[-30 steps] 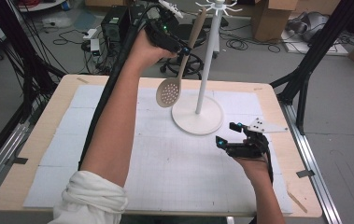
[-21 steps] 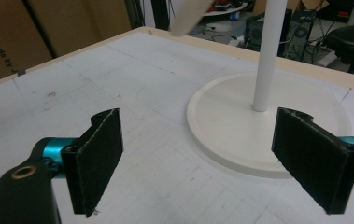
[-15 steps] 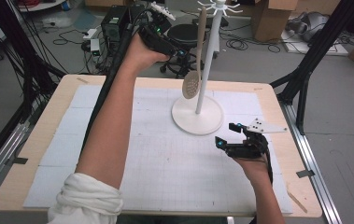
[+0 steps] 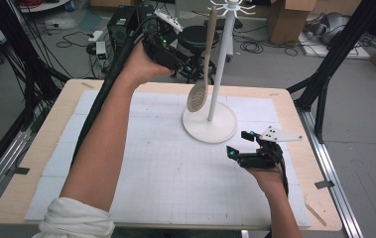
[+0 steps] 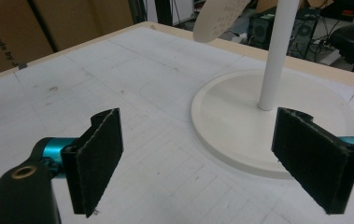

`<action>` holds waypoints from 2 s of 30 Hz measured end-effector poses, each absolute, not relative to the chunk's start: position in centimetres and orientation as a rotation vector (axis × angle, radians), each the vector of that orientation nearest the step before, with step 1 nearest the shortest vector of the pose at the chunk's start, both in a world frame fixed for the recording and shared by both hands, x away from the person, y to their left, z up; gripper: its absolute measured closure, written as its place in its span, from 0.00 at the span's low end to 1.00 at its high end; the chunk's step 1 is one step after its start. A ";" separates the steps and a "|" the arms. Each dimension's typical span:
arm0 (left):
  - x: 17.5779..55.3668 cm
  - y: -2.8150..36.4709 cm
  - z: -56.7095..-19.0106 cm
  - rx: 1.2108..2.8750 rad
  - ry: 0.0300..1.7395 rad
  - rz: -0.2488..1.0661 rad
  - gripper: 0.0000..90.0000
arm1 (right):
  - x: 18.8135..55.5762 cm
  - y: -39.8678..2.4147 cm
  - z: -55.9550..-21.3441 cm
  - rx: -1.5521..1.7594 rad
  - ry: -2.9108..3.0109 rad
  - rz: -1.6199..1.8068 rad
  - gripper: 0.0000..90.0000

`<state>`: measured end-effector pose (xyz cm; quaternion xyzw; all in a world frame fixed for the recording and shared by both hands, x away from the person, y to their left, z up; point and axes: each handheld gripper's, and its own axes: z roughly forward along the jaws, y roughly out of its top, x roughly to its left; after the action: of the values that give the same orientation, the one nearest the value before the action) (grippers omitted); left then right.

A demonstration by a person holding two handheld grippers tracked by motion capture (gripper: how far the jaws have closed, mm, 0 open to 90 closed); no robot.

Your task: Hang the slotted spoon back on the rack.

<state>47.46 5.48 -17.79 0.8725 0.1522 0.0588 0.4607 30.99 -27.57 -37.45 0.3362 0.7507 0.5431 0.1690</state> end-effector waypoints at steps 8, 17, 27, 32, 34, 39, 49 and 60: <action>46.3 8.1 -19.0 2.083 0.382 0.129 0.45 | 30.9 -27.3 -37.5 0.956 2.148 1.537 0.17; 44.8 11.9 -20.4 2.018 0.398 0.147 0.37 | 31.0 -27.3 -37.6 0.952 2.153 1.526 0.17; 41.6 14.3 -22.9 1.951 0.366 0.135 0.29 | 30.9 -27.0 -37.7 0.952 2.166 1.518 0.17; 40.7 15.6 -24.8 1.914 0.370 0.104 0.26 | 31.0 -27.0 -37.6 0.949 2.164 1.523 0.17; 40.3 16.1 -25.2 1.901 0.367 0.105 0.25 | 31.0 -26.9 -37.6 0.949 2.164 1.525 0.17; 39.2 16.7 -25.9 1.879 0.341 0.120 0.20 | 31.0 -27.0 -37.7 0.948 2.158 1.532 0.17; 36.6 18.2 -29.4 1.848 0.340 0.129 0.15 | 31.0 -27.2 -37.6 0.957 2.153 1.535 0.17; 34.6 19.9 -33.3 1.834 0.372 0.124 0.13 | 31.0 -27.1 -37.7 0.955 2.156 1.519 0.17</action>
<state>34.61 19.90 -33.28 0.7885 0.1601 0.0531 0.5915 31.03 -27.11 -37.74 0.3357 0.7577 0.5339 0.1675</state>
